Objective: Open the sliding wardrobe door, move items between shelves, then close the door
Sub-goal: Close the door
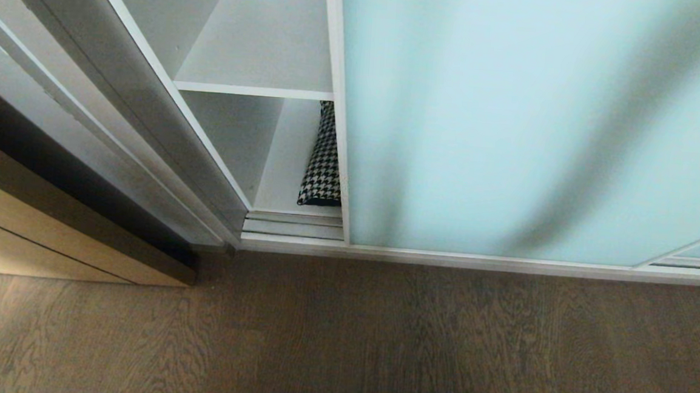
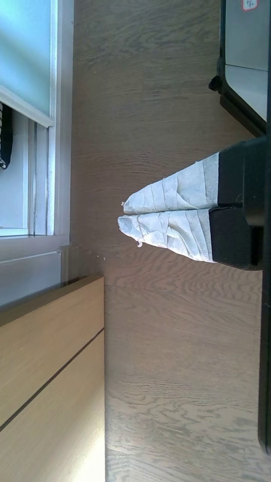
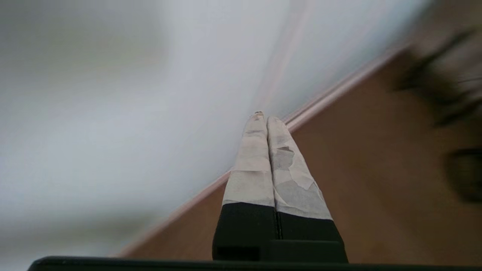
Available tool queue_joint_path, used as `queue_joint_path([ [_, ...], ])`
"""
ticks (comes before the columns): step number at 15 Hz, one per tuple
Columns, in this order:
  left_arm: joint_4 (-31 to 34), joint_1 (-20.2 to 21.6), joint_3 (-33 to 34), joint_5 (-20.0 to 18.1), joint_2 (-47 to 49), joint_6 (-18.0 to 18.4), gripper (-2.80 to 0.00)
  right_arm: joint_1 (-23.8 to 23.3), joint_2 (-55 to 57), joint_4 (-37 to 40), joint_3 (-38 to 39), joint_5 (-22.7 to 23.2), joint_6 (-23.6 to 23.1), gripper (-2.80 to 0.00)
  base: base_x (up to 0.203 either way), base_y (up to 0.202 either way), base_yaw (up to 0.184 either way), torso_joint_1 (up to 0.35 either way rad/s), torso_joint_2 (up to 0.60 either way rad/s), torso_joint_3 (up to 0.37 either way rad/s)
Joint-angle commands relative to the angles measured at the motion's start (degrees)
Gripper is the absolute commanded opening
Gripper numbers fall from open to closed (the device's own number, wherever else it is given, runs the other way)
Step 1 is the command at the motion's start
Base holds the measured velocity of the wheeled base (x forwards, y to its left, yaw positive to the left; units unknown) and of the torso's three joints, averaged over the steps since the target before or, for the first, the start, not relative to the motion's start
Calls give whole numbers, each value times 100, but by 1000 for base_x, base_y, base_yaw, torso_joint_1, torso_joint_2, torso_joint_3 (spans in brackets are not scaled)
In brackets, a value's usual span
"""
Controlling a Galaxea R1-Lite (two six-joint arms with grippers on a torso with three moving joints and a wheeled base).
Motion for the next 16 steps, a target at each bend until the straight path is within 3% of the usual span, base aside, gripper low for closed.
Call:
queue_joint_path([
  [1,0,2,0,0,8,1,-280,-928,957,-520,-333,2,-43,-280,0,0,0,0,0,0],
  [4,0,2,0,0,8,1,-280,-1642,1695,-1582,-484,5,-177,-280,0,0,0,0,0,0],
  [7,0,2,0,0,0,1,-280,-2051,2430,-2350,-832,1,-217,-280,0,0,0,0,0,0],
  [12,0,2,7,0,0,1,-280,-2185,3662,-2380,-2234,206,-227,-280,0,0,0,0,0,0],
  [16,0,2,0,0,-1,1,-280,-2274,4129,-2351,-2387,1172,-197,-280,0,0,0,0,0,0],
])
